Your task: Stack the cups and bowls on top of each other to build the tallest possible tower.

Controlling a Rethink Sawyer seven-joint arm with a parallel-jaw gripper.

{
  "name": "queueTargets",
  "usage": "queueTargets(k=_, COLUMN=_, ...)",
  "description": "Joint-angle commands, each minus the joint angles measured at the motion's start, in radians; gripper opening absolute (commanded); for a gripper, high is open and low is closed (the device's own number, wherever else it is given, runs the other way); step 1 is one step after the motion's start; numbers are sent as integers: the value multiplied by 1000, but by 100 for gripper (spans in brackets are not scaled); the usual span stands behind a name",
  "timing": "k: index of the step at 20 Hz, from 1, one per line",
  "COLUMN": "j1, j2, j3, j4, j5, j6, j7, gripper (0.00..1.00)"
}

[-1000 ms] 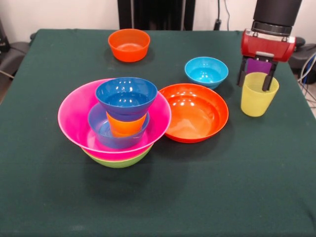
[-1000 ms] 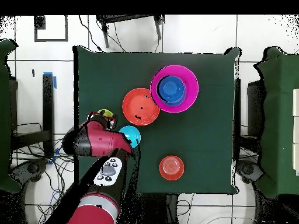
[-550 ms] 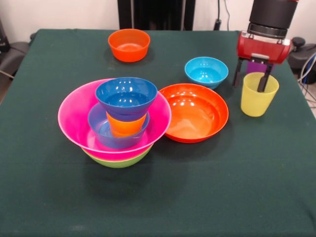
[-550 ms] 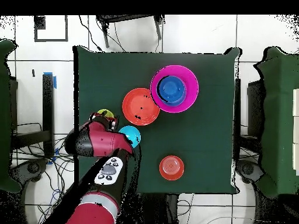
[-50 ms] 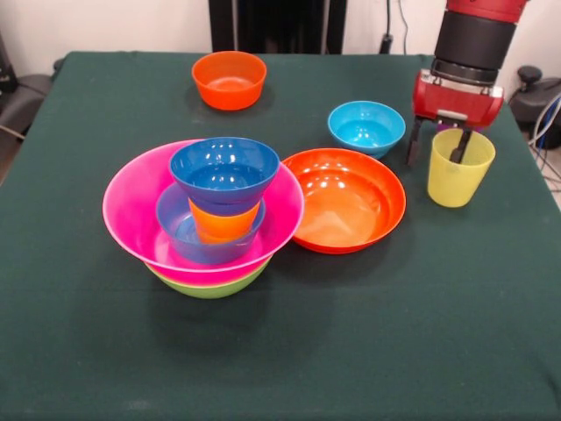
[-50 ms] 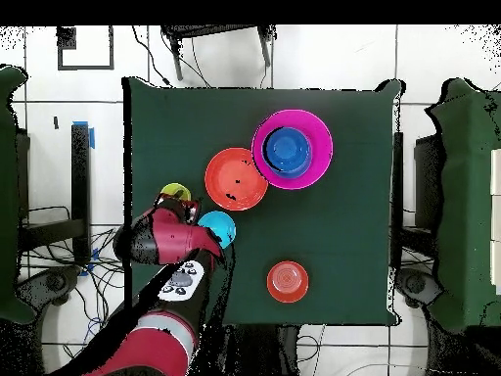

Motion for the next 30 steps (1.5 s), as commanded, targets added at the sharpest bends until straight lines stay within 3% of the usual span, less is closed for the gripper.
queueTargets(k=1, j1=29, j2=86, j3=48, j4=-89, j5=35, j6=-75, j7=159, gripper=100)
queueTargets(k=4, j1=44, j2=88, j3=28, j4=-87, j5=45, j6=-115, j7=174, gripper=100)
queueTargets(k=5, j1=47, j2=91, j3=27, j4=-80, j5=47, j6=-175, j7=189, gripper=0)
queueTargets(k=9, j1=67, j2=102, j3=10, j4=-81, j5=62, j6=-239, j7=199, gripper=0)
queueTargets(k=18, j1=38, j2=86, j3=43, j4=-77, j5=43, j6=-225, j7=160, gripper=0)
queueTargets(k=21, j1=47, j2=76, j3=41, j4=-73, j5=63, j6=-174, j7=155, gripper=0)
queueTargets(k=30, j1=49, j2=31, j3=55, j4=-48, j5=67, j6=-156, j7=163, gripper=0)
